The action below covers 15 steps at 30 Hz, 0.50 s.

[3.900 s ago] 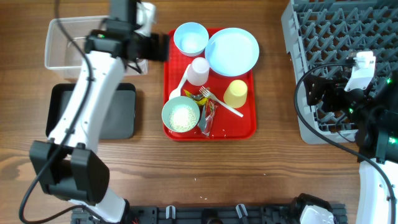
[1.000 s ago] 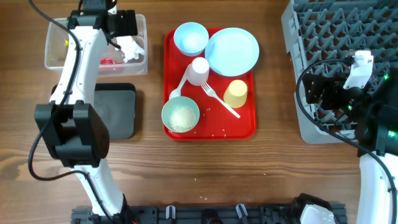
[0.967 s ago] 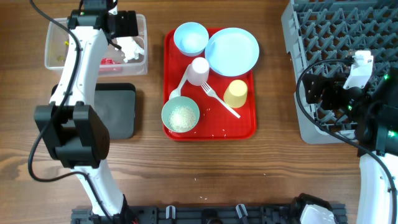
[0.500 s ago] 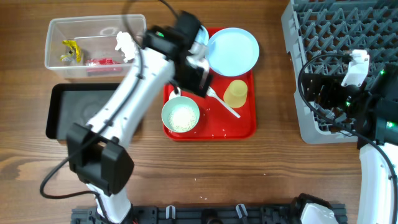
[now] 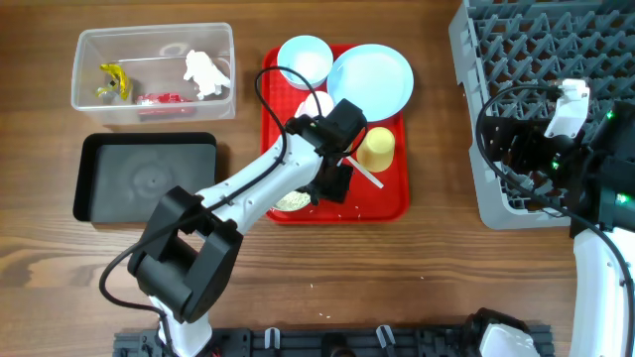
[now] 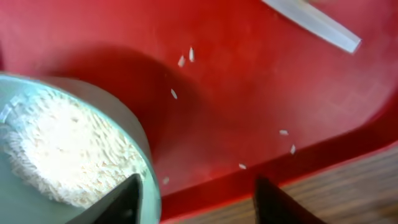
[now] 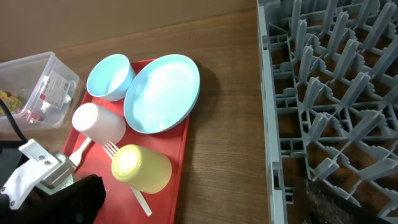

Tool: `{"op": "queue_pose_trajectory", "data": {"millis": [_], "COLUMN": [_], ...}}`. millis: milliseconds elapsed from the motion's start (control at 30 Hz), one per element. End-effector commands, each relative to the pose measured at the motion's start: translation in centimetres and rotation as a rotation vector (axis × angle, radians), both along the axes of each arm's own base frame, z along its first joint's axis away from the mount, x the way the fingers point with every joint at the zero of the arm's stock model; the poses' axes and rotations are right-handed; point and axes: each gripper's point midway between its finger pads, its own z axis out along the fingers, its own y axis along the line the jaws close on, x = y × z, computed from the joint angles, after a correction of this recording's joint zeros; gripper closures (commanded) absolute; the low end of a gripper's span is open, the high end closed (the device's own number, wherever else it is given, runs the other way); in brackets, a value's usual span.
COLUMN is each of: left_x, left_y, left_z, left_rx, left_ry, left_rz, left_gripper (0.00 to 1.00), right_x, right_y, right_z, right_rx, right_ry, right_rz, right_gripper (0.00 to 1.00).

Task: Sort waste into correct bins and load items into the dishwasher rack
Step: 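Reach the left gripper to the green rice bowl and grasp its rim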

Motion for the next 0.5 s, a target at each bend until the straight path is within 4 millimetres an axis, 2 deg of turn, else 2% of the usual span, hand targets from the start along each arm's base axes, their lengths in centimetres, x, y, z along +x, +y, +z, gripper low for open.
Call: {"op": "queue_pose_trajectory", "data": {"millis": [0,167,233,467], "left_x": [-0.1,-0.4,-0.3,-0.2], "left_y": [1.2,1.6,1.5,1.4], "left_z": [-1.2,-2.5,-2.5,-2.5], "left_rx": [0.050,0.056,0.051,0.047], "left_ry": [-0.020,-0.021,-0.027,-0.031], "left_rz": [0.019,0.020,0.019,0.019], "left_gripper": [0.53,0.59,0.69,0.79], "right_x": [0.1,0.1,0.0,0.0], "right_y": [-0.1,-0.1,-0.1,-0.1], "right_z": [0.5,0.4,0.4,0.3], "right_rx": [0.007,0.008,0.009,0.010], "right_ry": [-0.004,0.001,0.003,0.007], "right_rz": [-0.008,-0.008,-0.008,-0.008], "right_gripper": [0.00,0.00,0.00,0.00]}}
